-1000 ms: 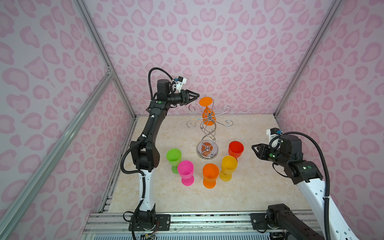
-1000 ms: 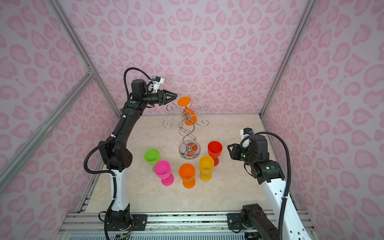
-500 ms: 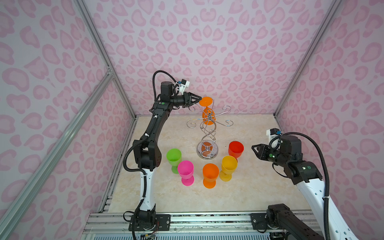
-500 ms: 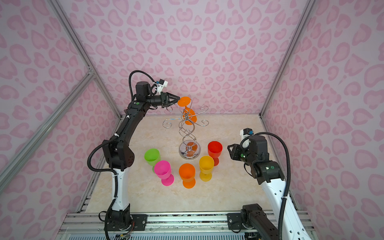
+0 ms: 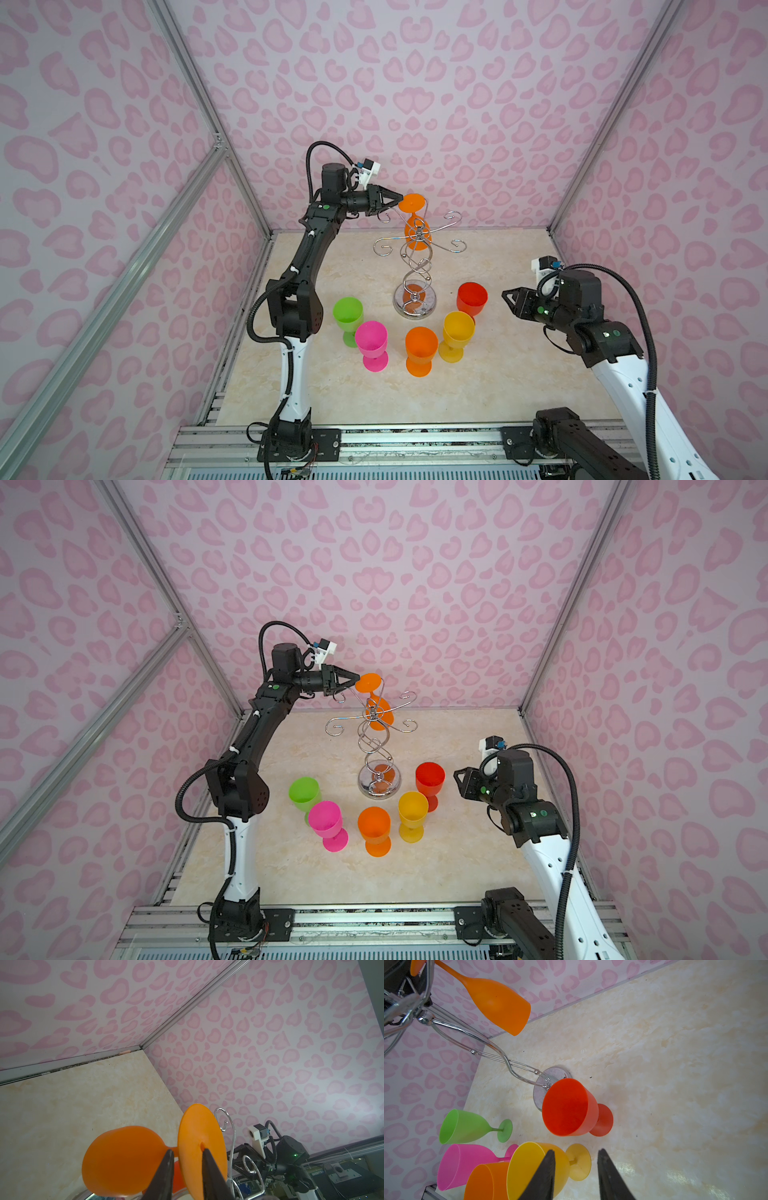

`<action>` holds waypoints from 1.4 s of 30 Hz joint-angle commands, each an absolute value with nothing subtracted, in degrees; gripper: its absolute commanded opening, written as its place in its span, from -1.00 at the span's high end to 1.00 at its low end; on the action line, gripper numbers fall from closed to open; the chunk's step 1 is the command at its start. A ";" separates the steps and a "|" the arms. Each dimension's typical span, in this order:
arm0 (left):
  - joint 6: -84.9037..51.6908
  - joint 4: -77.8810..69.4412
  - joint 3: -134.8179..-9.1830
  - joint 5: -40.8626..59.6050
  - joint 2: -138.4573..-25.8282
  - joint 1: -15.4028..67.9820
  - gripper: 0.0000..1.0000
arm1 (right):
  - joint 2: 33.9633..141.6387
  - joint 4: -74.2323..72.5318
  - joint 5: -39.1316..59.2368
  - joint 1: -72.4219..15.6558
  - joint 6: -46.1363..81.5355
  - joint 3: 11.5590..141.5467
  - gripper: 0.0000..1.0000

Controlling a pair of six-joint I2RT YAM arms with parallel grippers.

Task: Take the wine glass off the wine glass rack

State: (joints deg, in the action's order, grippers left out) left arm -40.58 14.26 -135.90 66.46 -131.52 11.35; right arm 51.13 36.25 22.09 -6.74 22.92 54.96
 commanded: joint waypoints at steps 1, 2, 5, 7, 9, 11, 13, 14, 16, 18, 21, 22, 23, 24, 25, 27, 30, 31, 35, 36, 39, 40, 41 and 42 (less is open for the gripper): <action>-40.50 11.97 -136.92 67.84 -132.54 11.24 0.48 | 51.32 34.71 22.37 -6.68 22.78 54.92 0.29; -40.60 11.95 -137.14 67.93 -132.69 11.00 0.48 | 51.29 34.72 22.37 -6.68 22.79 54.91 0.29; -40.82 12.01 -137.57 68.12 -132.72 10.42 0.48 | 51.25 34.96 22.25 -6.59 22.63 54.93 0.29; -41.03 11.95 -138.02 68.33 -132.71 10.20 0.48 | 51.15 34.89 22.24 -6.46 22.61 54.84 0.29; -41.38 11.63 -138.17 68.68 -132.71 10.20 0.48 | 51.24 34.63 22.37 -6.35 22.69 54.59 0.30; -41.64 11.34 -138.18 68.91 -132.74 10.20 0.48 | 51.33 34.24 22.58 -6.33 22.88 54.31 0.30; -41.51 11.50 -138.17 68.95 -132.71 10.20 0.48 | 51.33 34.01 22.76 -6.33 23.05 53.95 0.30; -41.36 11.58 -138.16 68.99 -132.72 10.17 0.48 | 51.33 33.99 22.76 -6.39 23.07 53.87 0.30; -40.98 11.97 -138.21 68.95 -132.60 10.06 0.47 | 51.24 34.13 22.76 -6.33 23.03 53.88 0.30; -40.63 12.23 -138.03 68.88 -132.29 9.83 0.47 | 51.02 34.40 22.70 -6.33 22.97 54.03 0.30; -40.27 12.42 -137.35 68.74 -131.46 9.51 0.46 | 50.76 34.67 22.68 -6.27 22.90 54.40 0.30; -40.17 12.39 -137.05 68.65 -131.11 9.43 0.46 | 50.71 34.72 22.55 -6.24 22.86 54.49 0.30; -40.02 12.35 -136.78 68.64 -130.81 9.36 0.46 | 50.71 34.79 22.57 -6.24 22.78 54.37 0.30; -40.08 12.23 -136.84 68.73 -130.65 9.40 0.45 | 50.71 34.80 22.50 -6.24 22.84 54.36 0.30; -40.23 12.13 -136.80 68.89 -130.54 9.38 0.45 | 50.80 34.76 22.59 -6.24 22.76 54.32 0.30; -39.94 12.41 -136.82 69.13 -130.17 9.32 0.46 | 50.89 34.55 22.74 -6.24 22.95 54.12 0.30; -39.40 12.84 -136.32 69.00 -129.47 9.03 0.41 | 50.72 34.18 22.92 -6.24 23.28 53.94 0.30; -39.36 12.84 -136.23 68.99 -129.42 8.98 0.41 | 50.71 34.18 22.94 -6.24 23.22 54.02 0.30; -38.92 13.10 -135.13 68.92 -128.49 8.25 0.40 | 50.30 34.37 23.02 -6.24 23.22 54.47 0.30; -38.53 13.10 -134.19 68.57 -127.65 7.76 0.39 | 49.83 34.28 23.11 -6.23 23.35 54.77 0.30; -37.69 12.84 -130.93 66.46 -124.62 5.89 0.39 | 47.82 33.90 23.24 -6.24 23.48 56.14 0.29; -37.55 12.79 -129.98 65.91 -123.70 5.27 0.39 | 47.37 33.78 23.49 -6.24 23.71 56.53 0.29; -37.40 12.75 -128.85 65.44 -122.64 4.74 0.39 | 46.89 33.39 23.90 -6.24 23.97 56.98 0.29; -37.19 12.68 -127.51 65.02 -121.39 4.34 0.39 | 46.55 32.83 24.60 -6.24 24.40 57.36 0.29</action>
State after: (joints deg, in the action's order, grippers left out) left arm -38.83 13.93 -129.32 66.41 -125.40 5.19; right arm 47.24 35.09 22.98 -6.26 23.40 56.53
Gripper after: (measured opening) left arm 0.307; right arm 0.355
